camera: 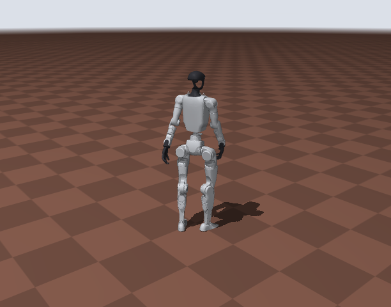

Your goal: In place motions

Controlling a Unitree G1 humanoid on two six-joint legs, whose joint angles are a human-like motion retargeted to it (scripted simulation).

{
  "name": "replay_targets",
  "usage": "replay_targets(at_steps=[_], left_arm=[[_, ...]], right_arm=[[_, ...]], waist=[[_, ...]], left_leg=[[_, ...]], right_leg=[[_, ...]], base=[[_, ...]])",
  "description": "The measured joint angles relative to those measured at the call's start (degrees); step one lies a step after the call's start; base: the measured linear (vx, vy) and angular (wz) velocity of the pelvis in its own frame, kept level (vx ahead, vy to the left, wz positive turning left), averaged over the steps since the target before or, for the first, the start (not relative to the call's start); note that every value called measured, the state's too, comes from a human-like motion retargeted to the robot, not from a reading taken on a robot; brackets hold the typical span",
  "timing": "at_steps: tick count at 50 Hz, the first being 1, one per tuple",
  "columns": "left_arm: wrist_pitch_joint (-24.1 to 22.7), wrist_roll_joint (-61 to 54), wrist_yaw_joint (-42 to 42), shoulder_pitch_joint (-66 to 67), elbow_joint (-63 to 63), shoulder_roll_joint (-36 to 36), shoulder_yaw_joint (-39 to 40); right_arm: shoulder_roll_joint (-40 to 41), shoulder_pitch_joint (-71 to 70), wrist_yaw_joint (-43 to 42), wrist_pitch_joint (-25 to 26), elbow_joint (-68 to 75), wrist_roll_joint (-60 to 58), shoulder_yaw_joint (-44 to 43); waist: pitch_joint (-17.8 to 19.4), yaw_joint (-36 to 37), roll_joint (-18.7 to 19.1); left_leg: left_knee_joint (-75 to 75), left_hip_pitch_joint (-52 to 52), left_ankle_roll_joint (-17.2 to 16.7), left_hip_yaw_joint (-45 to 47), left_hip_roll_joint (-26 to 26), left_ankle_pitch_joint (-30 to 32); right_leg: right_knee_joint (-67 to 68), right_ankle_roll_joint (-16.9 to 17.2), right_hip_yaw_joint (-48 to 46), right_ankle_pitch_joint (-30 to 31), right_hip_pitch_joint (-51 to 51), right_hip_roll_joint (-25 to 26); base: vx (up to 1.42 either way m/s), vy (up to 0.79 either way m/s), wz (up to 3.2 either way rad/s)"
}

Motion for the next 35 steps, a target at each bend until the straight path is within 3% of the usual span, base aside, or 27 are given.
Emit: replay_targets(at_steps=[5,13,22,30,33,35], left_arm=[[-0.81,-1.42,-0.45,-5.17,-2.43,-1.38,-1.52],[-2.51,-3.99,-1.17,-16.61,-9.24,-5.26,-7.34],[-4.43,-2.99,-4.94,-22.08,-17.18,-5.24,-12.75],[-4.77,-1.62,-3.36,-20.45,-14.73,-3.62,-10.92],[-4.26,-1.93,-1.83,-19.9,-12.19,-3.12,-9.81],[-3.92,-2.34,-0.85,-19.97,-10.75,-2.85,-9.62]], right_arm=[[-0.48,3.0,-3.49,0.22,8.11,-0.25,-1.82],[-2.39,9.94,-7.64,5.48,25.66,0.32,-8.51],[-4.21,19.65,-9.56,7.58,26.25,0.48,-13.83],[-4.66,18.81,-10.31,7.81,26.25,0.34,-14.48],[-3.96,16.45,-9.18,6.78,25.53,1.39,-14.7],[-3.42,15.2,-7.93,6.39,23.5,2.23,-14.71]], waist=[[0.34,0.74,-0.68],[0.29,0.95,-1.38],[-1.05,-1.0,-0.34],[-2.78,-1.82,0.7],[-2.9,-3.34,-0.08],[-1.16,-3.11,-1.76]], left_leg=[[0.27,-0.39,-0.06,-0.92,0.19,0.4],[0.79,-1.46,-0.38,-2.28,0.8,0.97],[1.36,-2.07,-1.24,-1.69,2.49,0.82],[7.8,-4.66,-2.43,0.49,5.54,-1.18],[18.03,-10.05,0.23,-0.79,6.0,0.64],[26.32,-13.04,5.15,-2.72,4.78,2.26]], right_leg=[[-0.07,-0.01,-0.9,-0.2,0.57,-0.05],[-0.2,-0.1,-2.24,-0.81,1.01,0.18],[-0.35,-0.73,-1.84,-1.65,0.68,1.83],[-0.26,-1.58,0.42,-2.19,-0.22,3.28],[-0.03,-1.15,-0.67,-2.49,-0.68,1.44],[0.01,-1.1,-0.96,-2.29,0.36,-0.41]], base=[[-0.01,-0.01,0.08],[-0.05,0.0,0.08],[-0.08,0.07,-0.07],[-0.08,0.13,-0.23],[-0.18,0.12,0.44],[-0.25,0.11,0.32]])
